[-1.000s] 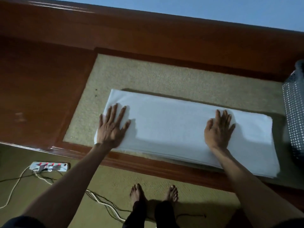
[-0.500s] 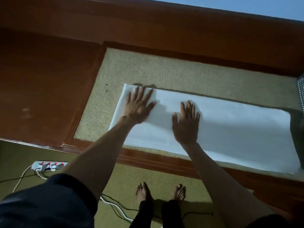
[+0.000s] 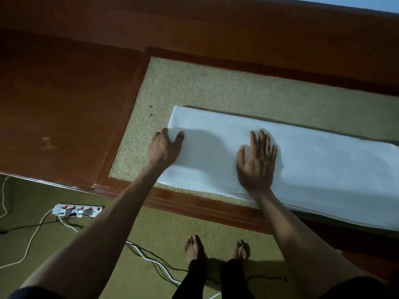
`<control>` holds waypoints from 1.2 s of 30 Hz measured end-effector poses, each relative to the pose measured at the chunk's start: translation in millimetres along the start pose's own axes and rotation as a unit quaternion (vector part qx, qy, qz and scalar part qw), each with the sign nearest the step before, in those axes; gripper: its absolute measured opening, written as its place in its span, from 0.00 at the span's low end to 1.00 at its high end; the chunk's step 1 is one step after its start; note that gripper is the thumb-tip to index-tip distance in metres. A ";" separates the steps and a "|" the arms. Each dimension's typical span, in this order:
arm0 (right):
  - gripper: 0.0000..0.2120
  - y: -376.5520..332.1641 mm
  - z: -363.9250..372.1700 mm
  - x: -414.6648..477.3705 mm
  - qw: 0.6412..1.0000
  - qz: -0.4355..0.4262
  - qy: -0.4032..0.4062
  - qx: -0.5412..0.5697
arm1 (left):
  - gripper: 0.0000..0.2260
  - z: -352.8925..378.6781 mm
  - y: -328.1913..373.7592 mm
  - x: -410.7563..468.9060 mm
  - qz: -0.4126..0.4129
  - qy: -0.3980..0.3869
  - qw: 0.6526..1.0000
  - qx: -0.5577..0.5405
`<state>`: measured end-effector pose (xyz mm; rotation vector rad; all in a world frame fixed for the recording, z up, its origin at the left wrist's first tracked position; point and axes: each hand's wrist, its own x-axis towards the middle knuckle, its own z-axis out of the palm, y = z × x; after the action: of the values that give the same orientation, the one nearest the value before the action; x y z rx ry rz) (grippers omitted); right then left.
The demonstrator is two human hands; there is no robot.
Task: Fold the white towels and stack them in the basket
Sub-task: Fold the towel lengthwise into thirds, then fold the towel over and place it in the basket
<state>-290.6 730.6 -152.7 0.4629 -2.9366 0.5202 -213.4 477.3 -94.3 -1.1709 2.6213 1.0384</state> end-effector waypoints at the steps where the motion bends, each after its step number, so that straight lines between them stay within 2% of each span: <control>1: 0.27 -0.5 -0.8 0.9 1.000 0.000 0.001 -0.008 | 0.26 -6.4 6.4 4.8 -0.048 -0.033 0.997 -0.053; 3: 0.27 0.3 -2.1 3.5 1.000 0.001 -0.010 -0.026 | 0.19 -19.7 16.3 9.7 -0.128 -0.107 0.964 -0.207; 4: 0.27 0.4 -1.7 3.8 0.999 0.002 -0.017 -0.029 | 0.14 -26.5 20.7 8.6 -0.142 -0.140 0.948 -0.249; 6: 0.27 1.0 -2.3 4.2 0.999 0.001 -0.022 -0.033 | 0.08 -35.2 27.3 5.3 -0.119 -0.174 0.941 -0.266; 8: 0.27 0.8 -3.4 5.3 0.999 -0.003 -0.036 -0.029 | 0.07 -40.5 31.2 1.2 -0.086 -0.177 0.941 -0.276; 13: 0.32 10.8 -17.4 11.4 0.993 -0.022 -0.118 0.003 | 0.12 -47.7 69.1 -18.0 -0.091 -0.231 0.926 -0.284; 17: 0.32 49.9 -46.1 15.9 0.977 -0.091 -0.186 0.046 | 0.18 -37.3 134.6 -44.0 -0.034 -0.256 0.930 -0.260; 22: 0.21 143.9 -108.8 11.9 0.975 -0.005 -0.153 0.162 | 0.35 7.4 222.8 -89.0 0.023 -0.263 0.952 -0.157; 25: 0.15 206.8 -154.7 6.4 0.959 0.045 -0.148 0.238 | 0.36 54.8 274.1 -115.4 0.054 -0.270 0.950 -0.150; 28: 0.07 259.0 -189.7 10.1 0.918 0.158 -0.149 0.331 | 0.34 108.9 321.9 -147.4 0.099 -0.262 0.952 -0.124; 30: 0.07 289.4 -205.8 14.6 0.857 0.252 -0.150 0.423 | 0.31 148.3 349.1 -168.6 0.129 -0.254 0.954 -0.092; 32: 0.15 310.8 -222.6 15.2 0.793 0.327 -0.170 0.486 | 0.30 187.0 370.5 -186.4 0.146 -0.246 0.956 -0.069; 36: 0.31 342.8 -242.5 0.3 0.724 0.389 -0.184 0.539 | 0.31 253.3 401.0 -206.7 0.159 -0.241 0.957 -0.030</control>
<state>-383.8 1122.5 -34.4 -0.7844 -2.6403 2.4939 -390.6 953.8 1.6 -0.4234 2.4278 1.2699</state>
